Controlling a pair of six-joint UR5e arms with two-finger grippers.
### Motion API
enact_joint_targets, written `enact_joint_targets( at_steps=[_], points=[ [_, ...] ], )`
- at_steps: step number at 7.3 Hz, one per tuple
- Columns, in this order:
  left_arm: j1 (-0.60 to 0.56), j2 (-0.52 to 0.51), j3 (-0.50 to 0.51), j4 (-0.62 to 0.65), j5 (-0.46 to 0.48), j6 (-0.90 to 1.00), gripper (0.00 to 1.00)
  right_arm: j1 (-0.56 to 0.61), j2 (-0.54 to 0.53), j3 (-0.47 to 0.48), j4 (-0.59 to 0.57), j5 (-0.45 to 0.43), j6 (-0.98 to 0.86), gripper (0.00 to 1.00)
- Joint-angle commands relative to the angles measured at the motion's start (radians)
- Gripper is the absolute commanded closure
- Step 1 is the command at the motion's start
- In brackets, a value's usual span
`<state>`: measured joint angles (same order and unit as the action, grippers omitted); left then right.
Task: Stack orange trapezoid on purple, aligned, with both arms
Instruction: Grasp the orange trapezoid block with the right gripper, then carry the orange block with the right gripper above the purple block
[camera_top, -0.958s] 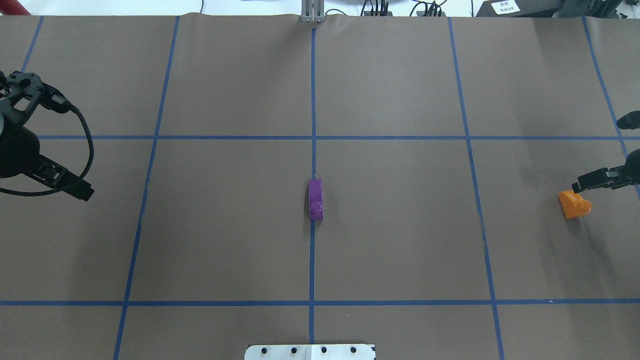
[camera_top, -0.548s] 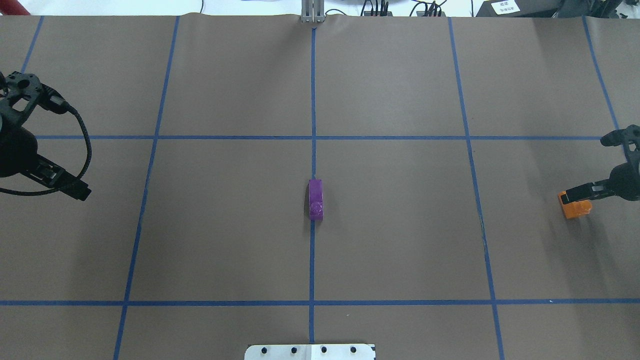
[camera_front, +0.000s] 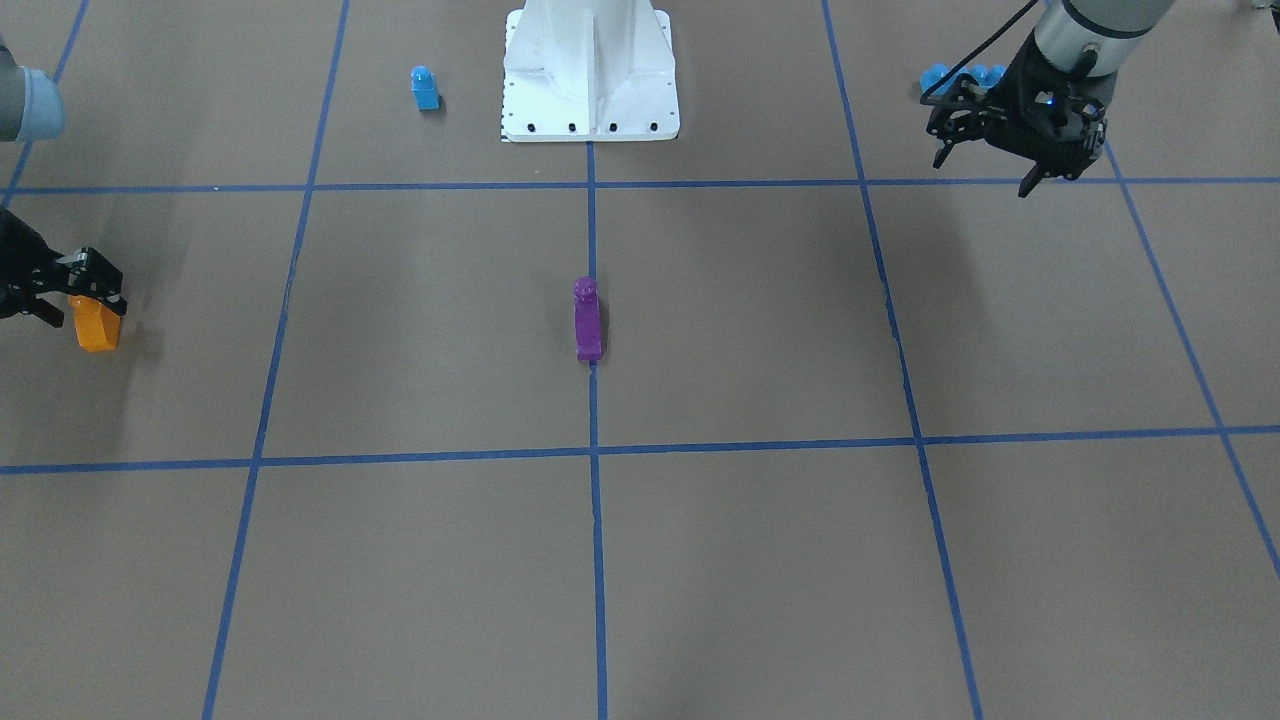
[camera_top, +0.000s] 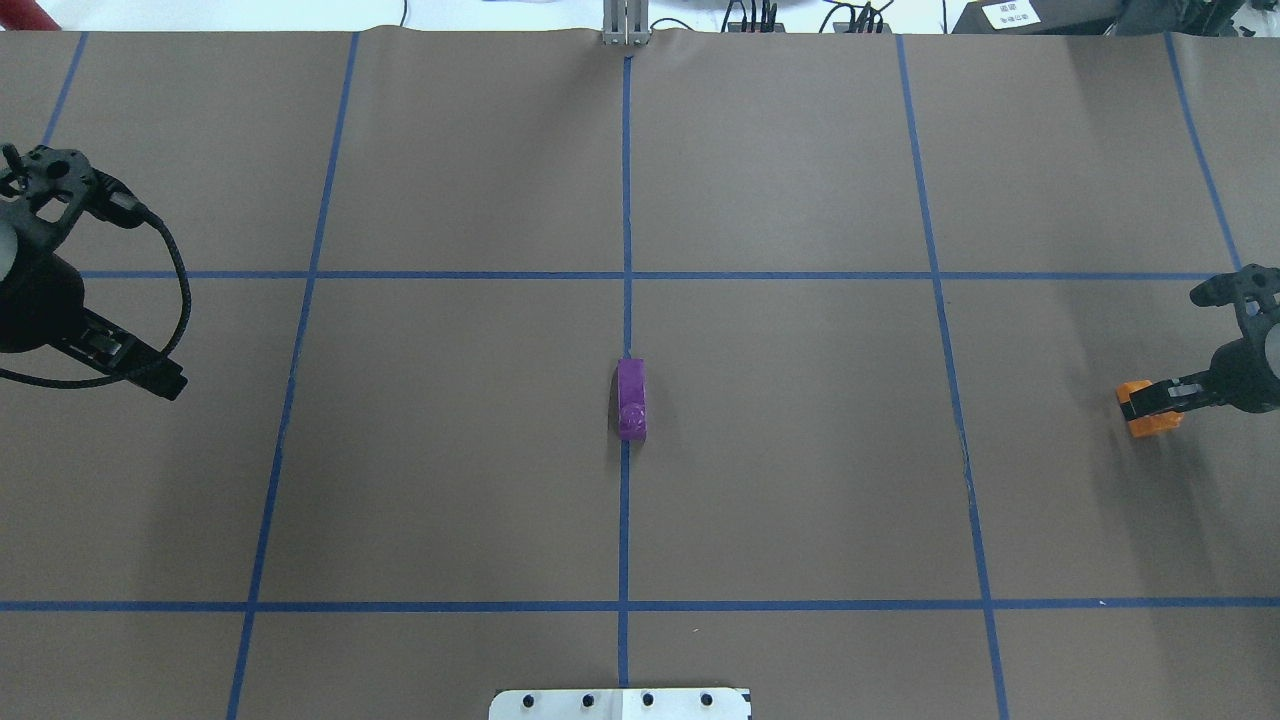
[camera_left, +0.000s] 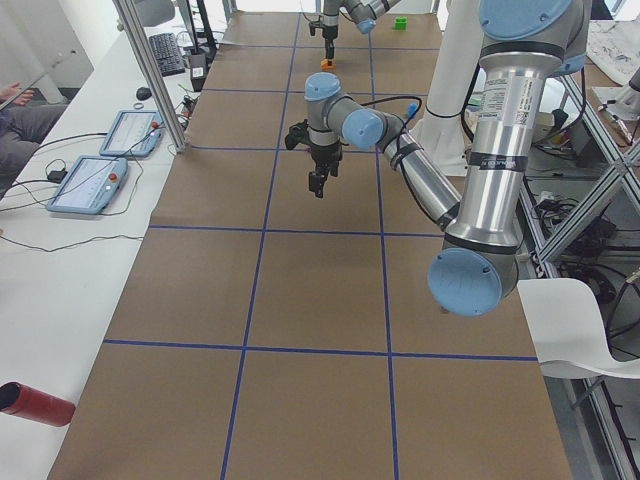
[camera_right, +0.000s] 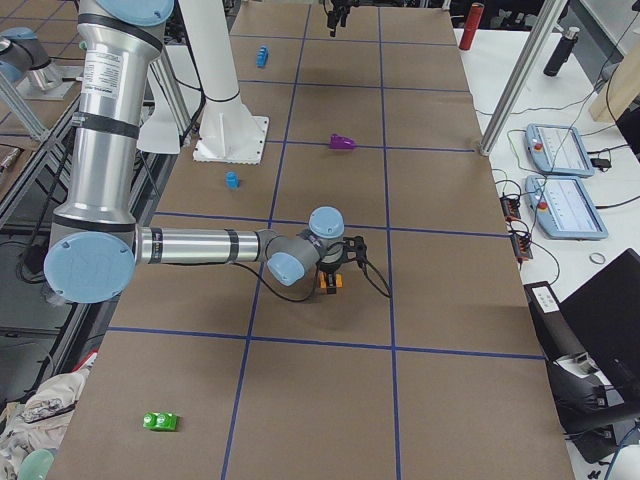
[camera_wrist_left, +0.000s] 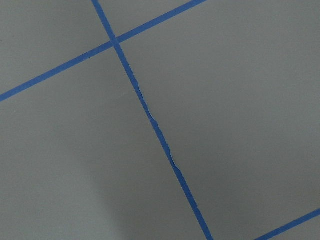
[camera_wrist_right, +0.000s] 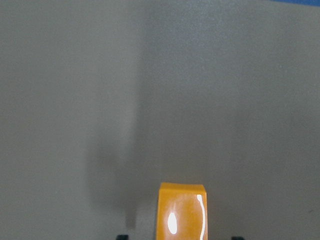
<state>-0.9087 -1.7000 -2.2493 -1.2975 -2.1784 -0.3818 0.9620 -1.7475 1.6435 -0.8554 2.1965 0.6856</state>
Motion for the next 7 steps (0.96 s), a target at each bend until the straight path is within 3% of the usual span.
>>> enact_joint_targets(
  at_steps=[1, 3, 4, 6, 7],
  points=[
    [0.001, -0.003, 0.008, -0.002, -0.001, -0.006, 0.00, -0.011, 0.000, 0.001, -0.004, 0.000, -0.001, 1.00],
    [0.002, -0.009, 0.008, -0.002, -0.006, -0.037, 0.00, -0.008, 0.009, 0.063, -0.008, 0.014, -0.001, 1.00],
    [0.002, -0.006, 0.007, 0.000, -0.006, -0.038, 0.00, -0.011, 0.041, 0.108, -0.072, 0.022, 0.000, 1.00],
    [-0.036, 0.046, 0.010, 0.000, 0.002, -0.084, 0.00, -0.011, 0.184, 0.227, -0.353, 0.023, 0.052, 1.00],
    [-0.115, 0.062, 0.020, -0.003, -0.006, -0.071, 0.00, -0.023, 0.272, 0.270, -0.487, 0.022, 0.098, 1.00]
  ],
)
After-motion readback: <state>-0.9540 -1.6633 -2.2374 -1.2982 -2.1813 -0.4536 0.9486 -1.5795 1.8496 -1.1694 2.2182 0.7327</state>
